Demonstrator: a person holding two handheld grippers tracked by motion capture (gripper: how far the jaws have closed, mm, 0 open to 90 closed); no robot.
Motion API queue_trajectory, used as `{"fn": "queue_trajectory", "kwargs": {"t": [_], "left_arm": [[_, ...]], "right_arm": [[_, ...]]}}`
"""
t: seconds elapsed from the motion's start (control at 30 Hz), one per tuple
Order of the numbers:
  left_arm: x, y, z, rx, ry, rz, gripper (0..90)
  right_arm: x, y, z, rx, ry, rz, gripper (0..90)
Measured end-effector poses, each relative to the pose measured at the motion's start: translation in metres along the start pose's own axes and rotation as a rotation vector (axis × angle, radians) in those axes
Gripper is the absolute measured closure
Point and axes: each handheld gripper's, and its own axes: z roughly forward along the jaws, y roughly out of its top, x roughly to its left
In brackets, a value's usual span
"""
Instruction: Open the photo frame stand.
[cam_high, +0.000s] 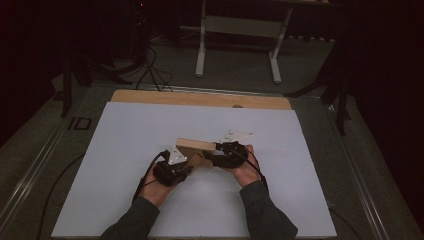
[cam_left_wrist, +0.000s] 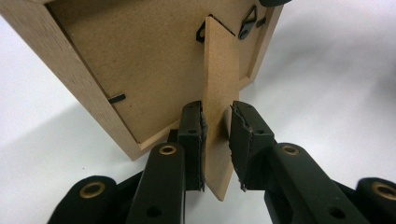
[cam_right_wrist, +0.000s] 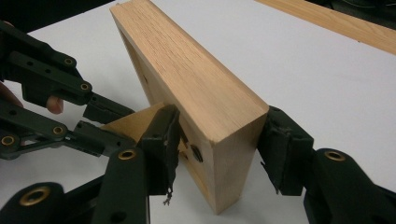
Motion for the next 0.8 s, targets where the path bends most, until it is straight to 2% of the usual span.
{"fn": "queue_trajectory", "kwargs": {"t": [0.27,0.8], "left_arm": [[-0.001,-0.004,-0.001,-0.003,-0.029,-0.011,73.9],[-0.001,-0.010,-0.008,0.002,-0.057,-0.006,71.5]], "right_arm": [[0.005,-0.005,-0.003,-0.009,0.000,-0.010,49.3],[0.013,-0.010,-0.010,0.009,0.011,-0.041,49.4]]}}
